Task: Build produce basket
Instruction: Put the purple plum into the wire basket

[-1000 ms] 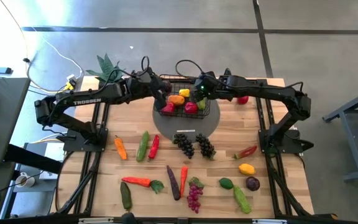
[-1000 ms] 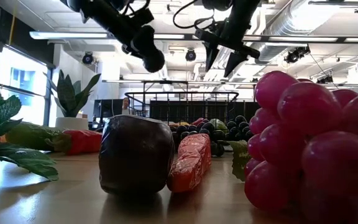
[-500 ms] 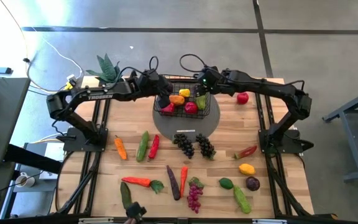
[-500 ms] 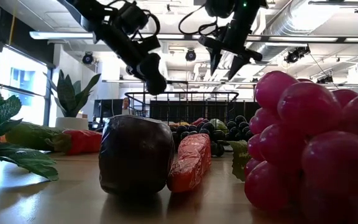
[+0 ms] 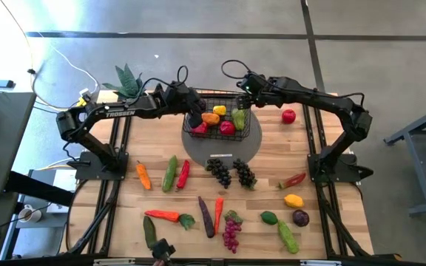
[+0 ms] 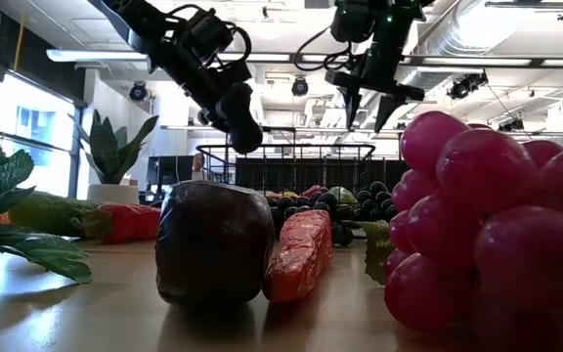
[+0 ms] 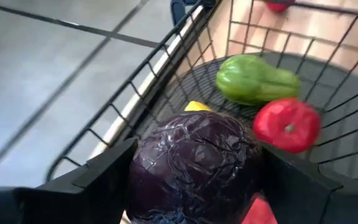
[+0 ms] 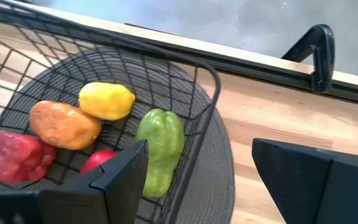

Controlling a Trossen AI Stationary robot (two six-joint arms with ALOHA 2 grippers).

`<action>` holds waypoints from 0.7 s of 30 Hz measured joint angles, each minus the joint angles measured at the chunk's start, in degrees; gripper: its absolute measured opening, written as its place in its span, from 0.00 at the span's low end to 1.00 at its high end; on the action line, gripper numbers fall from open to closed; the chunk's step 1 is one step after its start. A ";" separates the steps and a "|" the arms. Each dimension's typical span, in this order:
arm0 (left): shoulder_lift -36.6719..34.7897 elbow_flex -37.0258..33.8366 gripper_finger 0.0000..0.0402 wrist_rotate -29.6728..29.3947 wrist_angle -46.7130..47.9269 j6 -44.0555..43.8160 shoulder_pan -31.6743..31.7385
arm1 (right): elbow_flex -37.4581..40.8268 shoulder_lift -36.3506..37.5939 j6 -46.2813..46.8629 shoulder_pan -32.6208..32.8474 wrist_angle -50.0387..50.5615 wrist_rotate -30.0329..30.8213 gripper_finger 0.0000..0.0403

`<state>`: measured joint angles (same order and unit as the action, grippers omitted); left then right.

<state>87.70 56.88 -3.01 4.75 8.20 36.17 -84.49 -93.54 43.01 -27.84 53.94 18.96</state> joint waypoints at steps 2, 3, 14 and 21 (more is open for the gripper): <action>0.00 0.00 0.75 2.26 -0.02 -1.61 0.43 | 0.00 0.00 -0.32 -0.70 0.29 -0.05 0.67; 0.00 0.00 0.75 3.47 -0.09 -2.11 0.69 | 0.00 0.00 -0.71 -1.06 0.28 -0.07 0.67; 0.00 0.00 0.75 6.24 -2.77 -3.46 1.74 | 0.00 0.00 -0.93 -3.43 0.26 -0.53 0.67; 1.01 0.00 0.75 -0.88 -4.08 -3.52 2.32 | 0.00 0.00 -1.01 -3.27 0.23 -0.53 0.67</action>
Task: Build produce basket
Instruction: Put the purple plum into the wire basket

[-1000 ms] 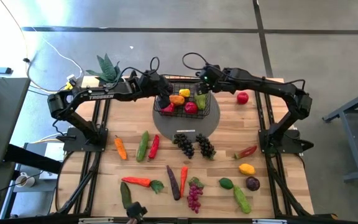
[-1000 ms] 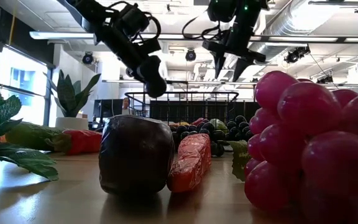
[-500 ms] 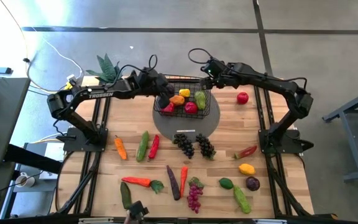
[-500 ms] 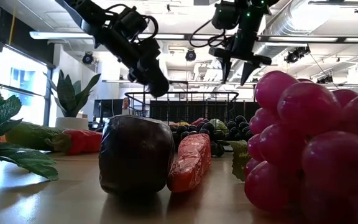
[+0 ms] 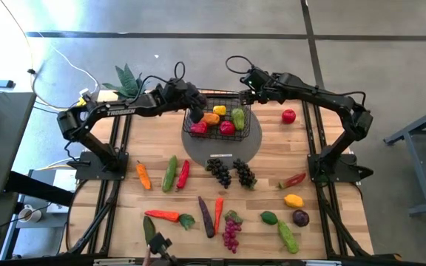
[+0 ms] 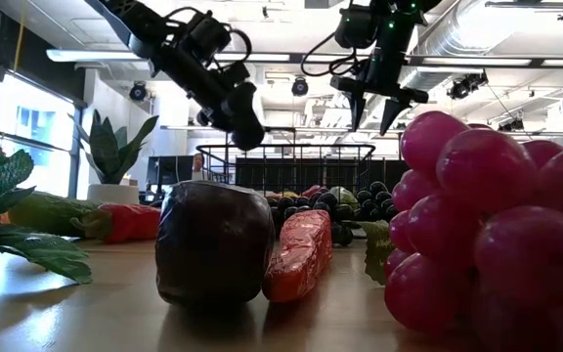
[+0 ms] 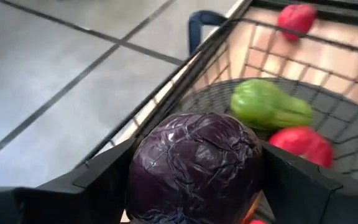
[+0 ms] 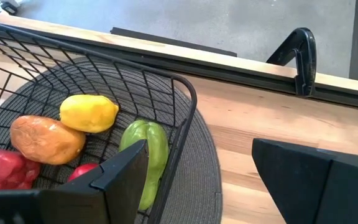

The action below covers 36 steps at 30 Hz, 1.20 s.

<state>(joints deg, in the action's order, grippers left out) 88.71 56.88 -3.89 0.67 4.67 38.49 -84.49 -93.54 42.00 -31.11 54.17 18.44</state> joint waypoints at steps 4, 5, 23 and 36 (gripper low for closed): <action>1.09 -0.07 0.75 0.64 0.66 -2.45 0.65 | 0.00 0.00 0.53 0.00 -0.04 0.00 0.67; 1.13 -0.04 0.75 0.66 0.22 -2.72 0.67 | 0.00 0.00 0.54 0.00 -0.06 0.00 0.67; 3.63 -0.04 0.75 -0.29 1.57 -6.76 0.89 | 0.00 0.00 0.59 0.02 -0.33 0.00 0.67; 3.60 -0.02 0.75 -2.68 2.22 -5.87 0.87 | 0.00 0.00 0.57 0.02 -0.39 0.01 0.67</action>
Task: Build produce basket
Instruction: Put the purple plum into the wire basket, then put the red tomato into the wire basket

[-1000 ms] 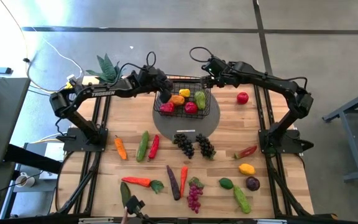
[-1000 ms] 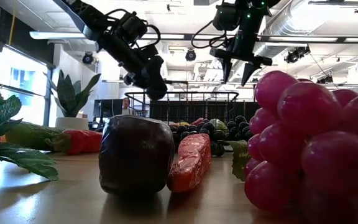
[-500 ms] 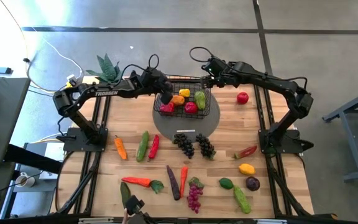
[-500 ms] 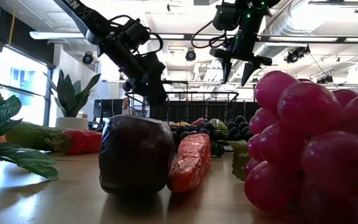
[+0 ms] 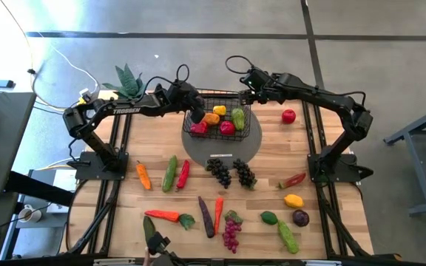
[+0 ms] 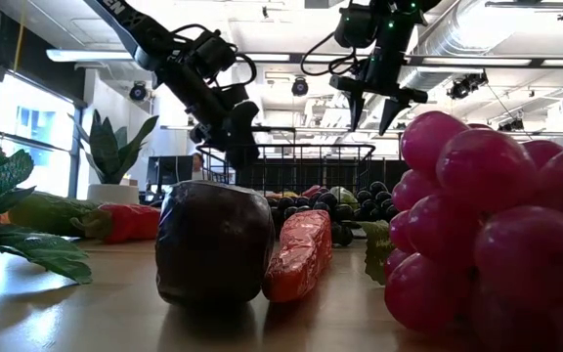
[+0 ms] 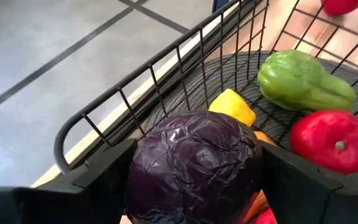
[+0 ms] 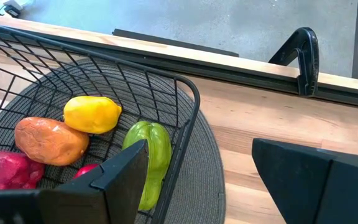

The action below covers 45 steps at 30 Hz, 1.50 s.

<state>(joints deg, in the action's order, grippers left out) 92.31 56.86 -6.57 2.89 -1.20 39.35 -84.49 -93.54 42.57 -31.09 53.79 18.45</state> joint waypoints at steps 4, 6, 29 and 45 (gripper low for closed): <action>0.00 0.00 0.75 0.58 0.12 1.20 0.00 | 0.00 0.00 0.00 0.00 -0.01 -0.01 0.67; 0.00 -0.02 0.75 0.81 0.22 -0.50 0.02 | 0.00 0.00 0.00 0.00 0.00 0.00 0.67; -1.76 0.00 0.99 2.86 0.66 1.14 0.11 | 0.00 0.00 0.00 0.00 -0.03 0.01 0.67; -14.79 0.04 0.99 2.76 3.59 0.77 -0.59 | 0.00 0.00 0.00 0.00 -0.03 0.01 0.67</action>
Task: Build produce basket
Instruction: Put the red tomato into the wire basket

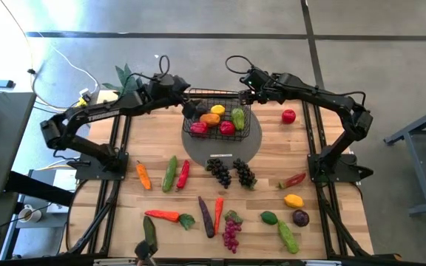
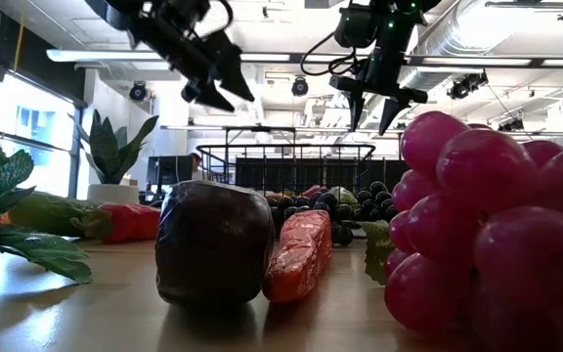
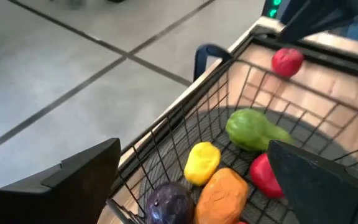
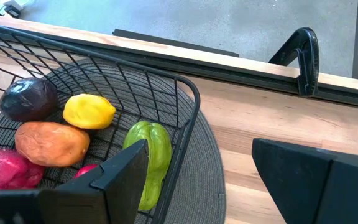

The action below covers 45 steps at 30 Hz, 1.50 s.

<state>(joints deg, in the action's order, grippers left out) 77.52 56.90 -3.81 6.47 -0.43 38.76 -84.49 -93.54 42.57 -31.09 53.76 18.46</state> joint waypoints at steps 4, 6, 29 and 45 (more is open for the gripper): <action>-3.61 0.02 0.99 0.11 3.25 -1.30 -1.08 | 0.00 0.00 0.01 0.00 -0.22 0.00 0.67; -5.31 0.02 0.99 -0.17 5.24 -1.41 -1.83 | 0.00 0.00 0.01 0.00 -1.34 0.00 0.67; -10.34 0.00 0.99 -6.62 15.74 -3.45 -6.95 | 0.00 0.08 -11.57 -6.13 -2.50 2.18 0.67; -10.34 0.00 0.99 -10.89 15.74 -1.33 -6.93 | 0.00 0.17 -23.19 -17.41 10.93 -0.96 0.67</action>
<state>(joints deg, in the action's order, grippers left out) 67.18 56.90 -14.70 22.22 -1.76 31.83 -84.49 -93.36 19.38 -48.50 64.69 17.50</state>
